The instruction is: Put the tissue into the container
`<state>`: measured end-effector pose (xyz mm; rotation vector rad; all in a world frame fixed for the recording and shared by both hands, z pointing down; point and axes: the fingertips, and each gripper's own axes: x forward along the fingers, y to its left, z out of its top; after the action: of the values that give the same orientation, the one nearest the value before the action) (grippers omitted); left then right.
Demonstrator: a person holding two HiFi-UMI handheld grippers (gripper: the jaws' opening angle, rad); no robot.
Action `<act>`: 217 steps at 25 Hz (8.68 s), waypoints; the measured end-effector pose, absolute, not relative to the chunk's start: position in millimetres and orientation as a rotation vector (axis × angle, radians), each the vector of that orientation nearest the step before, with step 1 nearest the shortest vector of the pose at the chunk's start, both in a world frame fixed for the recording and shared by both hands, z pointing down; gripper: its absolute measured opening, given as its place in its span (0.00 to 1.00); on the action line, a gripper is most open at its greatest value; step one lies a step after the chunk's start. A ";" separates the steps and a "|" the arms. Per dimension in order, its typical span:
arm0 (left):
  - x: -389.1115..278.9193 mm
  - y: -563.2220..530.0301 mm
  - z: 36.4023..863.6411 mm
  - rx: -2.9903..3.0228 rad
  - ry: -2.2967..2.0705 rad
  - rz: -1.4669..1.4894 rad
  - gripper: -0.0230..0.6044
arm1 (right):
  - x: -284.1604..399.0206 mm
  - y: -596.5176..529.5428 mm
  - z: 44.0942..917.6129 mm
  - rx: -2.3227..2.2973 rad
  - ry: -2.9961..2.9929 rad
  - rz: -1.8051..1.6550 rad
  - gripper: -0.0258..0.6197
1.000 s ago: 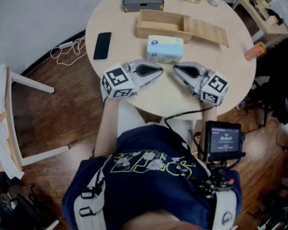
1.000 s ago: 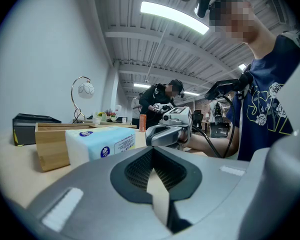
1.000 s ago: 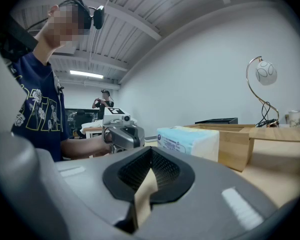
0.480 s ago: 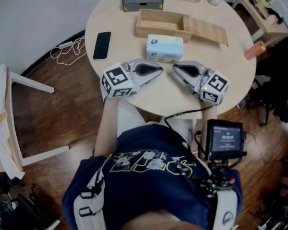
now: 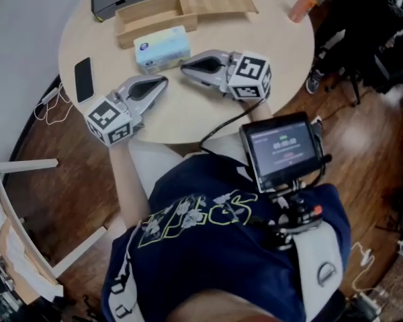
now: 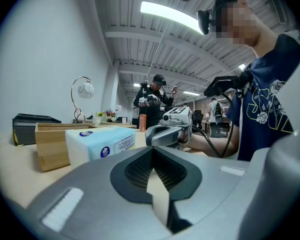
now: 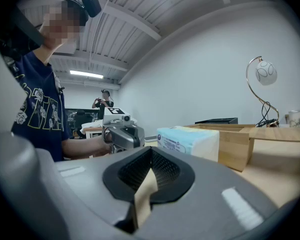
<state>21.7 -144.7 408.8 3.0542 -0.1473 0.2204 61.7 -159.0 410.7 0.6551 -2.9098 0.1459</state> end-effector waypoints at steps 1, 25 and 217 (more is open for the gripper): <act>22.3 -144.6 408.7 3.054 -0.153 0.221 0.04 | 61.5 -158.9 410.0 0.648 -2.916 0.142 0.04; 25.6 -144.2 409.9 3.051 -0.157 0.223 0.04 | 62.0 -157.8 408.2 0.644 -2.924 0.132 0.04; 16.7 -250.0 365.0 3.130 -0.064 0.424 0.65 | 65.0 -244.1 370.6 0.310 -2.871 -0.008 0.60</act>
<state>16.7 -250.0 365.0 3.1303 -0.0643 0.4242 65.0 -244.1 370.6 0.3102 -2.8714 -0.0077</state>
